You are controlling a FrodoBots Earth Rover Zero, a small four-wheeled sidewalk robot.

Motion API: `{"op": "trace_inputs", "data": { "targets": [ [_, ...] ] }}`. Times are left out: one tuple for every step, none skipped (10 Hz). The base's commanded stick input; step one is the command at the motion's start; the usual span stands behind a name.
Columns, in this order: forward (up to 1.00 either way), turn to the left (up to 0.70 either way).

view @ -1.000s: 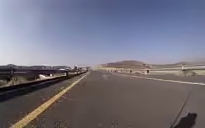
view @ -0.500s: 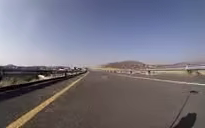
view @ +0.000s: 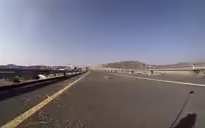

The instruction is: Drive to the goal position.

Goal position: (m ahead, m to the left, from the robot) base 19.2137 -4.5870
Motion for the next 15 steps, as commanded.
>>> {"op": "trace_inputs", "data": {
  "targets": [
    [0.85,0.01],
    [0.85,0.0],
    [0.85,0.0],
    [0.85,0.0],
    [0.85,0.0],
    [0.85,0.0],
    [0.85,0.0],
    [0.85,0.0],
    [0.85,0.0],
    [0.85,0.0],
    [0.85,0.0],
    [0.85,-0.34],
    [0.85,-0.34],
    [0.85,-0.34],
    [0.85,-0.34]
  ]
}}
